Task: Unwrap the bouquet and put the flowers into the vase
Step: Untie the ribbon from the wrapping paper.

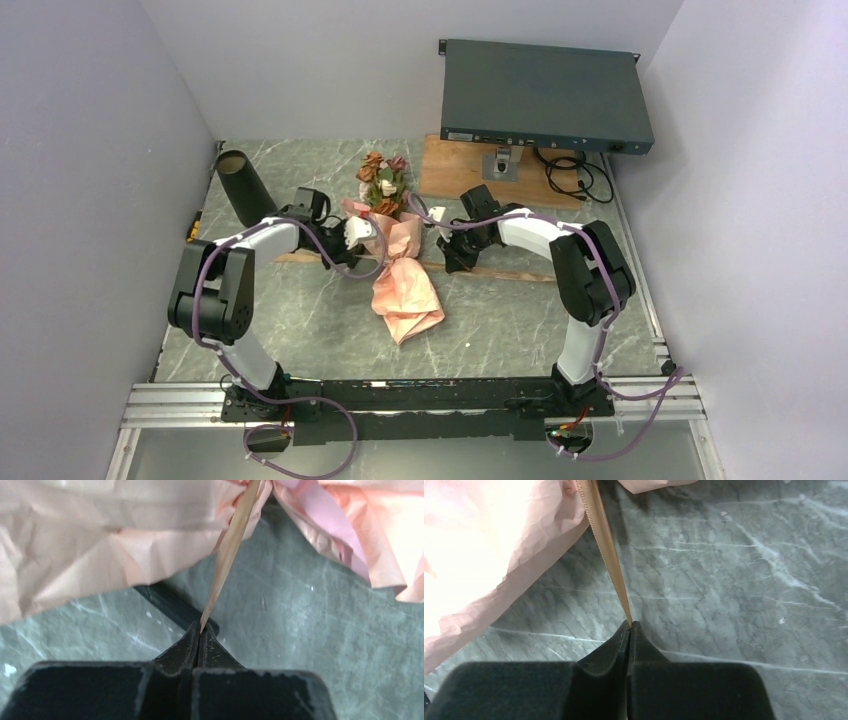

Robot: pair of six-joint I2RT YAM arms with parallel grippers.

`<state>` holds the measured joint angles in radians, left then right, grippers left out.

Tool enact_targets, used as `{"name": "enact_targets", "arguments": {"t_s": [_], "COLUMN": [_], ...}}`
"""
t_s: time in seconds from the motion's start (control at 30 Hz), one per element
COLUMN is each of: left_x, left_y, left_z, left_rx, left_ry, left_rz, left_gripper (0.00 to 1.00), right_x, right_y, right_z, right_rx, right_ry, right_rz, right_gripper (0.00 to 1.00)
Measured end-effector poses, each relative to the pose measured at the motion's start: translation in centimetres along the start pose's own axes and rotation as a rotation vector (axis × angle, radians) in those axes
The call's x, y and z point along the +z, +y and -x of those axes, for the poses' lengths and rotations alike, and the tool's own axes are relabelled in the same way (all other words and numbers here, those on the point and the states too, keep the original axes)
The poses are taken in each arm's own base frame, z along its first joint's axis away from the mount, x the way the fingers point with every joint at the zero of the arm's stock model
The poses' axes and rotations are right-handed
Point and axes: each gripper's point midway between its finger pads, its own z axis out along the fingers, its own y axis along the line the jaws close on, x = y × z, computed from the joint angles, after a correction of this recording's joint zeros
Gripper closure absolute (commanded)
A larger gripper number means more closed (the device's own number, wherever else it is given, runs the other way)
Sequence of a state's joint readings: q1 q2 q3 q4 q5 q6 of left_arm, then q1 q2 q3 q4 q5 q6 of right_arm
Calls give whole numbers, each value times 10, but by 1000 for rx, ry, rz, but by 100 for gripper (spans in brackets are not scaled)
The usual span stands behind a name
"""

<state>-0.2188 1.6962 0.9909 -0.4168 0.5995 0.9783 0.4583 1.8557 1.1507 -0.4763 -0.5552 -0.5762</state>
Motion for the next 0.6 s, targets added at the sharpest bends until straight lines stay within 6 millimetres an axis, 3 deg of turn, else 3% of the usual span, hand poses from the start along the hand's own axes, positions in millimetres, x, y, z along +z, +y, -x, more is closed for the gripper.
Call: {"name": "enact_targets", "arguments": {"t_s": [0.17, 0.37, 0.6], "left_x": [-13, -21, -25], "left_y": [0, 7, 9], "left_z": [-19, -29, -35], "left_rx": [-18, -21, 0], "left_ry": [1, -9, -4], "left_rz": [19, 33, 32], "left_gripper": [100, 100, 100], "right_x": [-3, -4, -16], "right_y": [-5, -3, -15], "right_z": [3, -15, -26], "right_rx": [-43, -66, -61], "right_ry": [-30, -23, -27], "right_rz": [1, 13, -11], "right_gripper": [100, 100, 100]}}
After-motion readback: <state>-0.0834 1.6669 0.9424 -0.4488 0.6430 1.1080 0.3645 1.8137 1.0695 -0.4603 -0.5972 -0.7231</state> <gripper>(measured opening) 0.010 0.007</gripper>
